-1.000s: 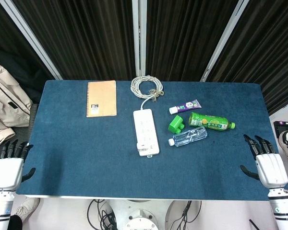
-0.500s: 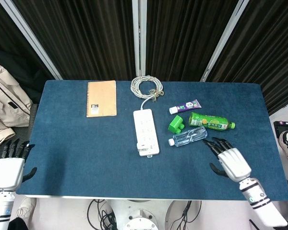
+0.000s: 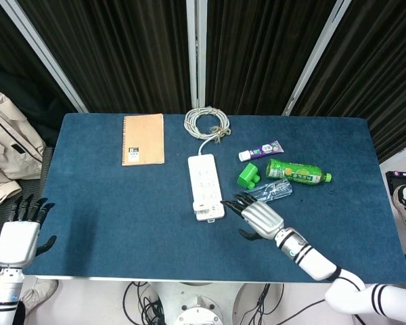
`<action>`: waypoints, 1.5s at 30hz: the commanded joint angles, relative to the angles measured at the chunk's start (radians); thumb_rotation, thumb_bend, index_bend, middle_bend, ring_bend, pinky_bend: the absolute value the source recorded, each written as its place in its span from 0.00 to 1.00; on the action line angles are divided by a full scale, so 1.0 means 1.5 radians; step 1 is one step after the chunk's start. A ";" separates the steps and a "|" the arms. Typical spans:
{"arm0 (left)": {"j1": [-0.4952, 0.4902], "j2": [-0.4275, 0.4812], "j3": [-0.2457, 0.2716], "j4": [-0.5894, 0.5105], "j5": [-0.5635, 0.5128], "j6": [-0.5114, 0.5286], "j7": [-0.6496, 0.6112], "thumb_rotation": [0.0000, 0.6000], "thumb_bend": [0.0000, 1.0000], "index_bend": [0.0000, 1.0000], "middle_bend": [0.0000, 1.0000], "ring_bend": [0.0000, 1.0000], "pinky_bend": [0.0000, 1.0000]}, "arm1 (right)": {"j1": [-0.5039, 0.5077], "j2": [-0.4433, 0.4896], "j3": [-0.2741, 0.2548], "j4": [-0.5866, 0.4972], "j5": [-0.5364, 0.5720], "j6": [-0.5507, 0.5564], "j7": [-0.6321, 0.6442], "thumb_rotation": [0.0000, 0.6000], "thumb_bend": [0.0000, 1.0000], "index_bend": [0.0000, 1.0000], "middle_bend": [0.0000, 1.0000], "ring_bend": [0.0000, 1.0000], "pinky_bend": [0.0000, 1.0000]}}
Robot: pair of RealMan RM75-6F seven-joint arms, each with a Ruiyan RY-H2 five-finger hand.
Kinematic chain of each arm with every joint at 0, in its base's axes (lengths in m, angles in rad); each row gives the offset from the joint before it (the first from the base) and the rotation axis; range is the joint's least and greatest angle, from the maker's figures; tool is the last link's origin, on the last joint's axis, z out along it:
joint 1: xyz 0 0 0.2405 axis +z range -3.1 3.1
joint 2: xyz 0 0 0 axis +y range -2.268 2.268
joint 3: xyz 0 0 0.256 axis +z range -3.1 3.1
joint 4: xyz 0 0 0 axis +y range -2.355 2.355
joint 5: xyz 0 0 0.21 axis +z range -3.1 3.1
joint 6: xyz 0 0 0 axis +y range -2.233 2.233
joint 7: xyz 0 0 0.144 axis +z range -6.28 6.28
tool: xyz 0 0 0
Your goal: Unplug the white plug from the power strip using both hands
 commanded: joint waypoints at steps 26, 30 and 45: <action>-0.003 -0.006 0.001 0.026 0.000 -0.006 -0.030 1.00 0.18 0.20 0.14 0.03 0.03 | 0.144 -0.158 0.020 0.046 0.002 -0.039 0.000 1.00 0.31 0.01 0.17 0.06 0.04; -0.007 -0.007 0.002 0.027 0.009 -0.005 -0.031 1.00 0.18 0.20 0.14 0.02 0.03 | 0.135 -0.131 0.003 0.012 -0.005 -0.018 -0.011 1.00 0.31 0.01 0.17 0.06 0.04; -0.084 0.015 -0.028 0.014 0.036 -0.072 -0.046 1.00 0.18 0.20 0.14 0.02 0.04 | 0.111 0.026 0.012 -0.020 0.085 -0.008 -0.067 1.00 0.35 0.03 0.13 0.01 0.02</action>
